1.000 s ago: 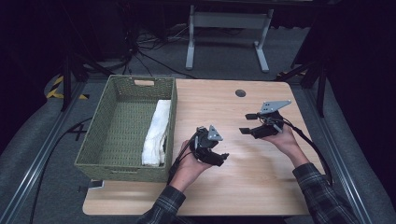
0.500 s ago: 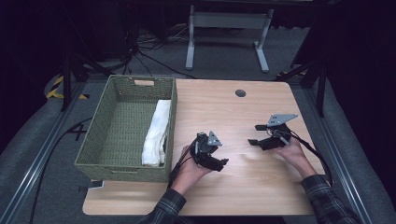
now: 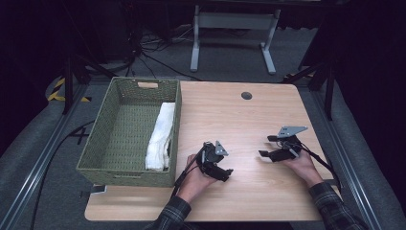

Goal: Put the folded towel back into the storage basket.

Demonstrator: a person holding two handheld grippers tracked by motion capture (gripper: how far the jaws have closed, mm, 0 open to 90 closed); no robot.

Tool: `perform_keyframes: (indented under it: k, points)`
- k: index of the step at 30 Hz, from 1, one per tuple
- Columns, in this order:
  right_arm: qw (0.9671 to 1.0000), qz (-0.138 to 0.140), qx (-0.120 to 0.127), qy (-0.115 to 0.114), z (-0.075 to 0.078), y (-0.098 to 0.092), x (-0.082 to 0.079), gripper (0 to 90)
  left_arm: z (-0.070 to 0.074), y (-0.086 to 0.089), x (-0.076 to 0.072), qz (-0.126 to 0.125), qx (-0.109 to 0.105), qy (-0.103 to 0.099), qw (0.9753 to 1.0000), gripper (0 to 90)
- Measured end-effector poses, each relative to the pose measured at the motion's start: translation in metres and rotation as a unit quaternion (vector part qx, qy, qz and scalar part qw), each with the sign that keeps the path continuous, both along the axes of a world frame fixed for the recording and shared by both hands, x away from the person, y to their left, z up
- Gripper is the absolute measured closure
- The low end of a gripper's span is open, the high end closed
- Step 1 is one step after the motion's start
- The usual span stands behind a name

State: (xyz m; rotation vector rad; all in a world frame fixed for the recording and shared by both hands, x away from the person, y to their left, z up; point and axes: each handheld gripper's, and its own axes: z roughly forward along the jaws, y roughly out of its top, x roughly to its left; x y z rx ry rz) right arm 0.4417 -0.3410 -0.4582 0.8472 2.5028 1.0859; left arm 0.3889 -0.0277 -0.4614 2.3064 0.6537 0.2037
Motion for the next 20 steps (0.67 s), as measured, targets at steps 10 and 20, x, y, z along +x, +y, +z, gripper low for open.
perform_keyframes:
  k: [10, 20]
  points:
    - [1.0000, -0.005, -0.003, 0.001, -0.008, -0.003, 0.000, 18.3, -0.009, -0.005, -0.002, -0.006, 0.009, -0.011, 0.9999, 12.7]
    - [0.9999, -0.009, -0.006, 0.001, -0.008, -0.003, -0.001, 13.3, -0.012, -0.003, -0.003, -0.009, -0.004, -0.020, 0.9998, 10.5]
